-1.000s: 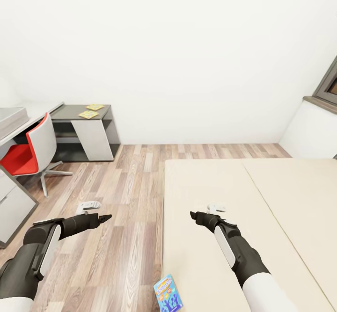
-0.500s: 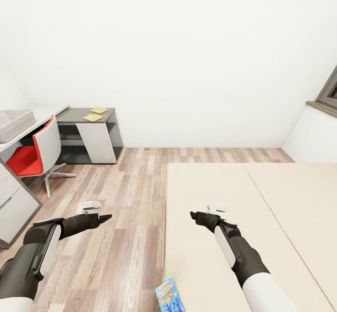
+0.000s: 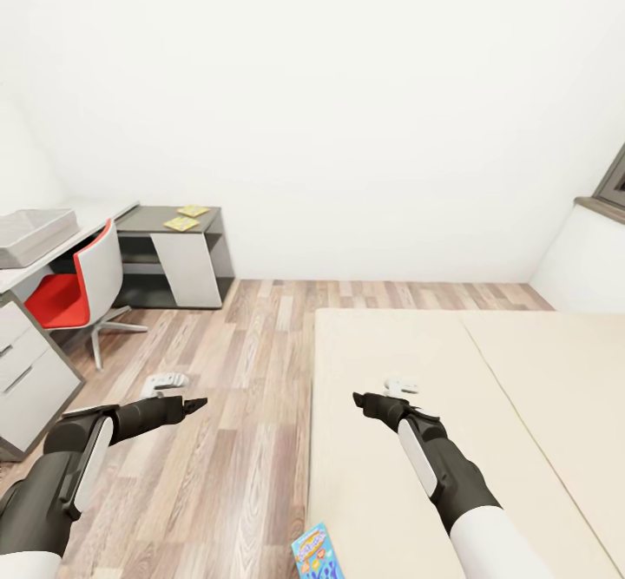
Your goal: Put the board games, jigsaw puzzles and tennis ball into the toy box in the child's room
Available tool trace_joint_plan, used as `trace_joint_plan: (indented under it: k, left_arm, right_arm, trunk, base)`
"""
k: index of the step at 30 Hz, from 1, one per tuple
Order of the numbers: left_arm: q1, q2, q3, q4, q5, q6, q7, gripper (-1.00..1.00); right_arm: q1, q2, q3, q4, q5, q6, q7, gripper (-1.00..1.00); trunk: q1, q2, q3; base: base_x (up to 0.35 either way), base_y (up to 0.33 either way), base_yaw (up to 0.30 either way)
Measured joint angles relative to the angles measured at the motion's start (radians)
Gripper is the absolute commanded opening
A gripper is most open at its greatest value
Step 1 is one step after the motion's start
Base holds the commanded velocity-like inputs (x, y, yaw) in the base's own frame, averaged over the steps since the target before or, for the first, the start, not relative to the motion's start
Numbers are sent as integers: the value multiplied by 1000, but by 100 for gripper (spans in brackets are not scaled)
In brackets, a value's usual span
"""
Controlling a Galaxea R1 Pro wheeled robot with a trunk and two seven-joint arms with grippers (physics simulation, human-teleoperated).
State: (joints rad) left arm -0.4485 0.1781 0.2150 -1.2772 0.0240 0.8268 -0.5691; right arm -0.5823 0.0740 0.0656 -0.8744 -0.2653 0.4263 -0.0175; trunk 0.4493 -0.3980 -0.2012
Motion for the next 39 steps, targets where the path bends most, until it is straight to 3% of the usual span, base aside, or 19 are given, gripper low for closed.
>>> trace_joint_plan:
  k: [22,39]
  left_arm:
    - [0,0,0,0,0,0,0,100]
    - [0,0,0,0,0,0,0,100]
  right_arm:
    - [0,-2,0,0,-1,0,1,100]
    - [0,-3,0,-1,-6,-1,2,100]
  trunk:
    - [0,0,35]
    - [0,0,38]
  base:
    - [0,0,69]
    - [0,0,-10]
